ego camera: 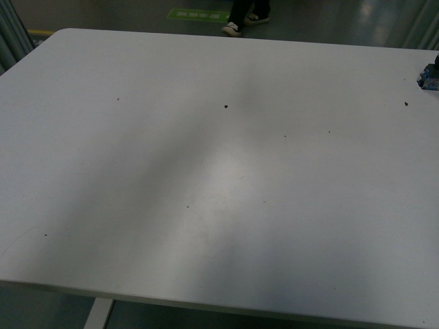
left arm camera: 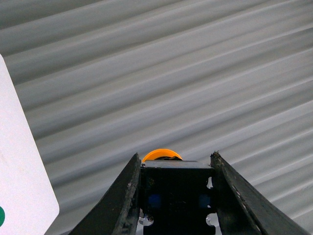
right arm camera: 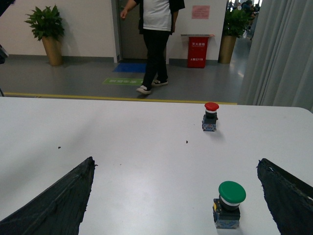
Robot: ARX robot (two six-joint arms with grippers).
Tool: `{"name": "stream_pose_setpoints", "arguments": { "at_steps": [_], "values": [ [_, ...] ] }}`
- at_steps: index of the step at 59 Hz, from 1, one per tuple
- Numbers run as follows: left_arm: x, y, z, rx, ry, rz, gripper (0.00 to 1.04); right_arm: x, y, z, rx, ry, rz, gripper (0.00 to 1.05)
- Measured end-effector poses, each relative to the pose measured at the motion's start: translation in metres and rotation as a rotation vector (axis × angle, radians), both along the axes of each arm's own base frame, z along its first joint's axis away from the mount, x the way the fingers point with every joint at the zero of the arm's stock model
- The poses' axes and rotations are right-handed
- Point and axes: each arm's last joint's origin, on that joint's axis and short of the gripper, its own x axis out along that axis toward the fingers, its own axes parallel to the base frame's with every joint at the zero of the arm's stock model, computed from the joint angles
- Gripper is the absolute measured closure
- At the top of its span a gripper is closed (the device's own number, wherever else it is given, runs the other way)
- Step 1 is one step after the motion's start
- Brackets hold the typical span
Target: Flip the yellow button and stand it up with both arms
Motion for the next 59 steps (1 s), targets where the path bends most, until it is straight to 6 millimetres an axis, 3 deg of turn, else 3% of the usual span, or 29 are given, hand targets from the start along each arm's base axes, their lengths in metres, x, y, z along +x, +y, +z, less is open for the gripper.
{"name": "stream_pose_setpoints", "arguments": {
  "at_steps": [16, 19, 27, 33, 41, 53, 59],
  "values": [
    [0.0, 0.0, 0.0, 0.001, -0.003, 0.0, 0.7, 0.0, 0.0, 0.0, 0.0, 0.0, 0.0, 0.07],
    [0.0, 0.0, 0.0, 0.001, -0.003, 0.0, 0.7, 0.002, 0.0, 0.001, 0.07, 0.026, -0.031, 0.07],
    [0.0, 0.0, 0.0, 0.001, -0.004, 0.0, 0.7, 0.032, 0.006, 0.035, 0.413, -0.013, -0.012, 0.07],
    [0.0, -0.001, 0.001, 0.0, -0.004, -0.001, 0.7, 0.074, 0.007, 0.066, 0.66, -0.048, 0.051, 0.07],
    [0.0, 0.0, 0.001, 0.0, -0.005, 0.001, 0.7, 0.114, 0.0, 0.067, 0.889, 0.058, 0.083, 0.07],
    [0.0, -0.001, 0.001, 0.0, -0.006, -0.001, 0.7, 0.128, -0.005, 0.082, 1.075, 0.1, 0.154, 0.07],
    [0.0, -0.001, 0.001, 0.0, -0.006, -0.001, 0.7, 0.133, 0.004, 0.092, 1.121, 0.135, 0.202, 0.07]
  ]
}}
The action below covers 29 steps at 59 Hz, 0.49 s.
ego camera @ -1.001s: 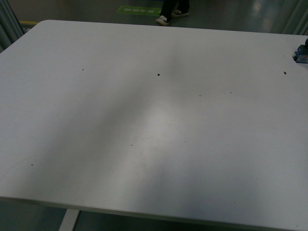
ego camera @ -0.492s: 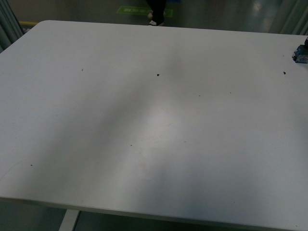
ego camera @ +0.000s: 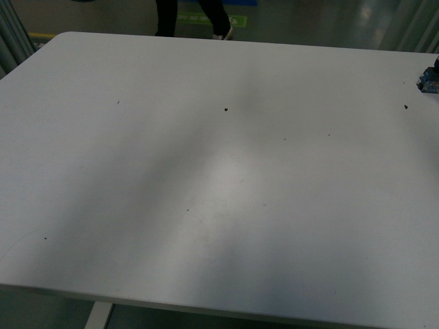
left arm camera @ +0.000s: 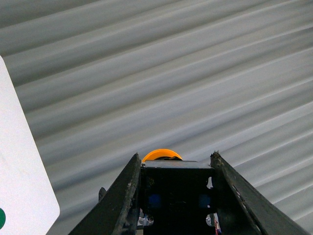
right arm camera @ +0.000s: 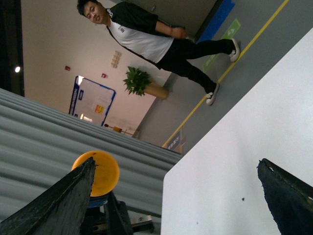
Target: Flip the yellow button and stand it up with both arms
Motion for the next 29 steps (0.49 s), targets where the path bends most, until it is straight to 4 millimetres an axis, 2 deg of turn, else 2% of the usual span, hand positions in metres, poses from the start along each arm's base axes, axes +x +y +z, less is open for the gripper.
{"name": "stream_pose_setpoints", "arguments": {
  "at_steps": [16, 29],
  "values": [
    [0.0, 0.0, 0.0, 0.0, -0.001, 0.0, 0.7, 0.016, 0.036, 0.021, 0.029, -0.017, 0.12, 0.07],
    [0.0, 0.0, 0.0, 0.0, -0.001, 0.0, 0.7, 0.016, 0.055, 0.031, 0.041, -0.017, 0.189, 0.07]
  ]
}}
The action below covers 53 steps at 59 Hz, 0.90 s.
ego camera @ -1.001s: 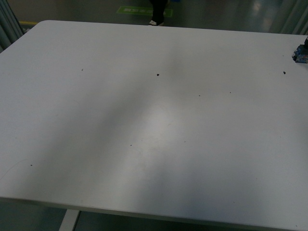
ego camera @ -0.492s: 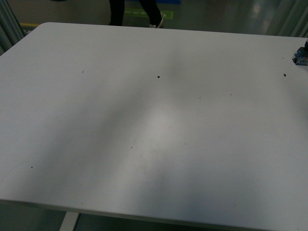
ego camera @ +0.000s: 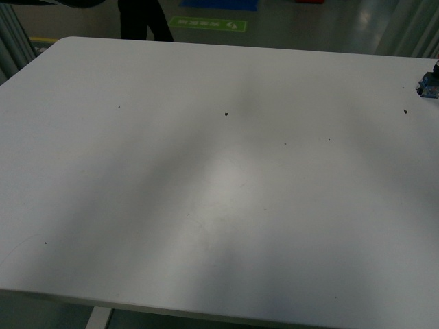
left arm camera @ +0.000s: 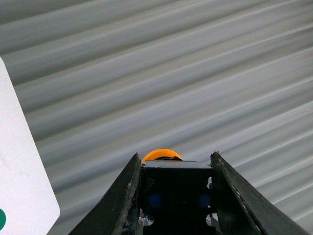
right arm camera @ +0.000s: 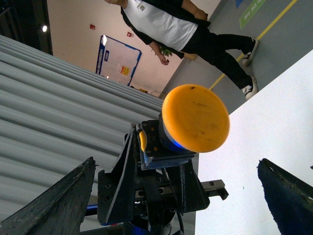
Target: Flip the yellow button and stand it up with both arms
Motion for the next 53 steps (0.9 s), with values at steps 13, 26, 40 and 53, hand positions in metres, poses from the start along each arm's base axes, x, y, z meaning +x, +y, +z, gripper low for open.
{"name": "stream_pose_setpoints", "arguments": {
  "at_steps": [13, 26, 40, 53],
  "values": [
    [0.0, 0.0, 0.0, 0.002, -0.005, 0.002, 0.7, 0.01, 0.014, 0.005, 0.01, -0.009, 0.032, 0.07],
    [0.0, 0.0, 0.0, 0.002, -0.006, 0.003, 0.7, 0.015, 0.021, 0.003, 0.006, 0.004, 0.044, 0.07],
    [0.0, 0.0, 0.0, 0.002, -0.007, 0.003, 0.7, 0.02, 0.02, 0.001, 0.007, 0.005, 0.041, 0.07],
    [0.0, 0.0, 0.0, 0.003, -0.008, 0.003, 0.7, 0.027, 0.02, 0.002, 0.007, -0.004, 0.03, 0.07]
  ]
}}
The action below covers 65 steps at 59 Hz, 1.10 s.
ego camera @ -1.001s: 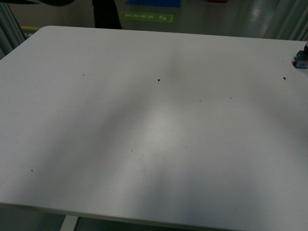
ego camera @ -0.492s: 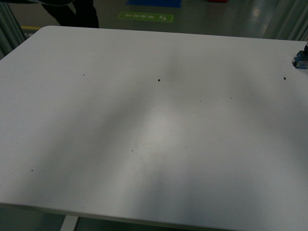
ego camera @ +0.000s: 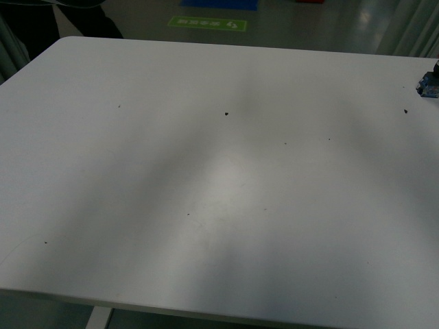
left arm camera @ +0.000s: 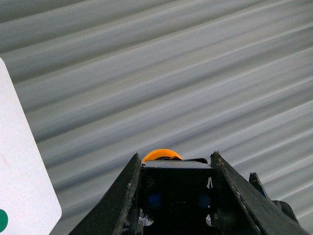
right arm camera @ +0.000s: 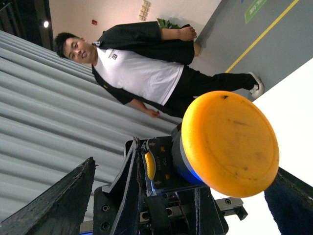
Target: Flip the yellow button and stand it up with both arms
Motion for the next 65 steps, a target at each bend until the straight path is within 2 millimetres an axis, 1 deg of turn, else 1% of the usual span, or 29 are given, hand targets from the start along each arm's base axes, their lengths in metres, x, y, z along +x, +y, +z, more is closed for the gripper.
{"name": "stream_pose_setpoints", "arguments": {
  "at_steps": [11, 13, 16, 23, 24, 26, 29, 32, 36, 59, 60, 64, 65],
  "values": [
    [0.0, 0.0, 0.0, 0.0, 0.0, 0.0, 0.7, 0.002, 0.003, 0.001, -0.004, -0.005, -0.003, 0.08],
    [0.0, 0.0, 0.0, 0.0, 0.0, 0.0, 0.7, 0.002, 0.003, 0.001, -0.004, -0.005, -0.002, 0.11],
    [0.0, 0.0, 0.0, 0.0, 0.0, 0.0, 0.7, 0.003, 0.004, 0.002, -0.001, -0.016, -0.001, 0.21],
    [0.0, 0.0, 0.0, -0.002, 0.0, 0.002, 0.7, 0.005, 0.004, 0.004, -0.003, -0.023, -0.008, 0.4],
    [0.0, 0.0, 0.0, -0.002, -0.001, 0.003, 0.7, 0.006, 0.005, 0.003, -0.005, -0.02, -0.01, 0.46],
    [0.0, 0.0, 0.001, -0.002, -0.002, 0.004, 0.7, 0.008, 0.005, 0.002, -0.005, -0.016, -0.012, 0.53],
    [0.0, 0.0, 0.001, -0.005, -0.002, 0.006, 0.7, 0.009, 0.005, 0.001, -0.007, -0.014, -0.016, 0.61],
    [0.001, 0.0, 0.001, -0.005, -0.002, 0.009, 0.7, 0.01, 0.005, 0.0, -0.01, -0.014, -0.016, 0.68],
    [0.001, 0.001, 0.001, -0.006, -0.001, 0.01, 0.7, 0.011, 0.006, 0.0, -0.014, -0.016, -0.016, 0.7],
    [0.001, 0.001, 0.002, -0.01, -0.002, 0.017, 0.7, 0.013, 0.005, 0.001, -0.014, -0.038, -0.022, 0.71],
    [0.001, 0.001, 0.002, -0.009, -0.003, 0.017, 0.68, 0.013, 0.005, 0.001, -0.013, -0.038, -0.023, 0.71],
    [0.001, 0.001, 0.002, -0.005, -0.005, 0.007, 0.5, 0.014, 0.003, 0.001, -0.01, -0.043, -0.03, 0.71],
    [0.001, 0.001, 0.002, -0.004, -0.006, 0.006, 0.48, 0.015, 0.003, 0.001, -0.008, -0.047, -0.032, 0.71]
  ]
}}
